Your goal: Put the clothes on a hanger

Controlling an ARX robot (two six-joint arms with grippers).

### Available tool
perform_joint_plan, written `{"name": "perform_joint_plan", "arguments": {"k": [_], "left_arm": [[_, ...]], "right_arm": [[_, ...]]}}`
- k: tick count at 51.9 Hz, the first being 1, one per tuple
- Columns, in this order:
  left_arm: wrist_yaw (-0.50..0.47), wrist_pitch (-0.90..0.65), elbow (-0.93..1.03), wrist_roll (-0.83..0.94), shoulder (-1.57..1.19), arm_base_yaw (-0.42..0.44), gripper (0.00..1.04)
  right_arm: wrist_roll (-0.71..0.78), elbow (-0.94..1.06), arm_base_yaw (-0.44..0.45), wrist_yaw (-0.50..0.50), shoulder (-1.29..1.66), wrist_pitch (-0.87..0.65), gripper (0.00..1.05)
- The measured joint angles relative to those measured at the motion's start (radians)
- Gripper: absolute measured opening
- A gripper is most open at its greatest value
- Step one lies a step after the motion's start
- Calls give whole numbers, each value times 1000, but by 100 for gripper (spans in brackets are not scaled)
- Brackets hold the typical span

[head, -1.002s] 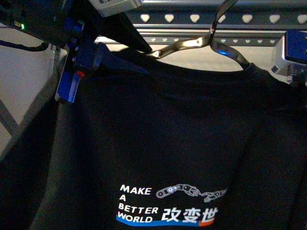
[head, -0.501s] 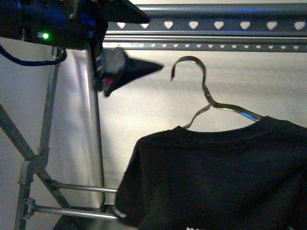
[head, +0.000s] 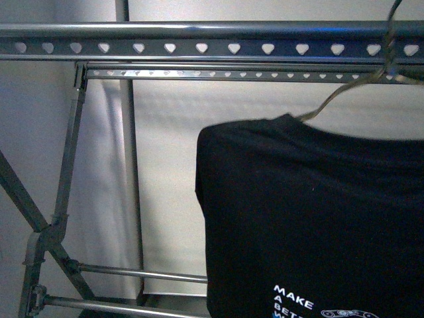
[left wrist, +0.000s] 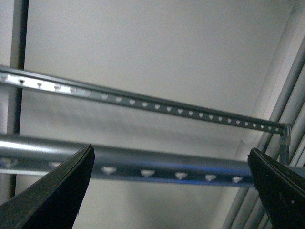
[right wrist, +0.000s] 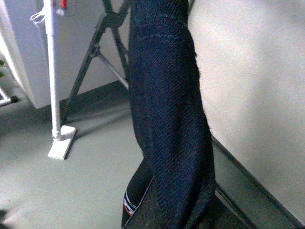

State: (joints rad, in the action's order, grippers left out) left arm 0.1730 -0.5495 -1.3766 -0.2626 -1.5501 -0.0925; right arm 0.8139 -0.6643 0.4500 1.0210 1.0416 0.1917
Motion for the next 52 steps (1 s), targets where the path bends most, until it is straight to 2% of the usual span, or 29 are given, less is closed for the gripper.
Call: {"name": "perform_joint_plan", "arguments": {"k": [2, 4, 6, 9, 13, 20, 27, 33, 36, 40, 52], "left_arm": [[-51, 45, -2, 13, 5, -8, 96], [-165, 180, 3, 64, 26, -23, 89], [-233, 260, 38, 105, 55, -31, 84], [-285, 302, 139, 161, 116, -38, 75], [-288, 263, 288, 205, 196, -38, 62], [-270, 98, 620, 246, 373, -5, 28], [-249, 18, 818, 250, 456, 15, 3], [-226, -34, 948, 257, 538, 30, 4], [-182, -45, 988, 259, 564, 61, 4], [-180, -62, 1071, 260, 626, 91, 4], [-174, -61, 1207, 261, 767, 91, 4]], "right_arm": [[-37, -11, 10, -13, -18, 19, 5], [-101, -32, 22, -21, -34, 36, 5], [-151, -50, 29, -23, -40, 44, 5], [-236, -91, 32, -44, -39, 65, 5], [-369, -156, 20, -96, -14, 68, 5], [-659, -388, -40, -221, 146, 62, 5], [-754, -558, -90, -313, 299, 100, 5], [-770, -668, -118, -430, 435, 130, 5], [-761, -672, -122, -453, 468, 129, 5], [-755, -673, -127, -488, 518, 101, 5], [-827, -456, -126, -458, 469, -72, 4]]}}
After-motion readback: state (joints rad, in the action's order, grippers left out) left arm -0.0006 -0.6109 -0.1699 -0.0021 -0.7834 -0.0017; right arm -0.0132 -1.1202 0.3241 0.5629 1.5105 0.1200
